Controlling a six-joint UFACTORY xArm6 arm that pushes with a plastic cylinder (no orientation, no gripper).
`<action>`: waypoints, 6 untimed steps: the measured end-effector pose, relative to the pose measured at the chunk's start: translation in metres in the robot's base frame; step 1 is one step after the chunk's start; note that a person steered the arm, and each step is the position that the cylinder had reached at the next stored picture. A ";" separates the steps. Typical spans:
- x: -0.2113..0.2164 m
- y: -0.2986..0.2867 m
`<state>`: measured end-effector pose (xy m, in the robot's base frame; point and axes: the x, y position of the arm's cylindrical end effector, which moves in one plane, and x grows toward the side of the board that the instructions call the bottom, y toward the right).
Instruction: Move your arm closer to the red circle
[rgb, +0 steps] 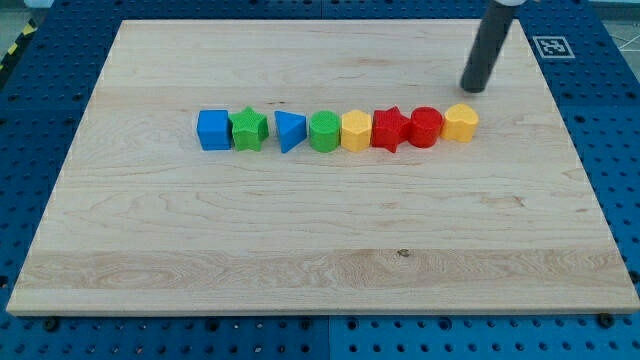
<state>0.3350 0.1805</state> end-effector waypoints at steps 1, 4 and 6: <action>0.000 -0.044; 0.027 -0.075; 0.058 -0.075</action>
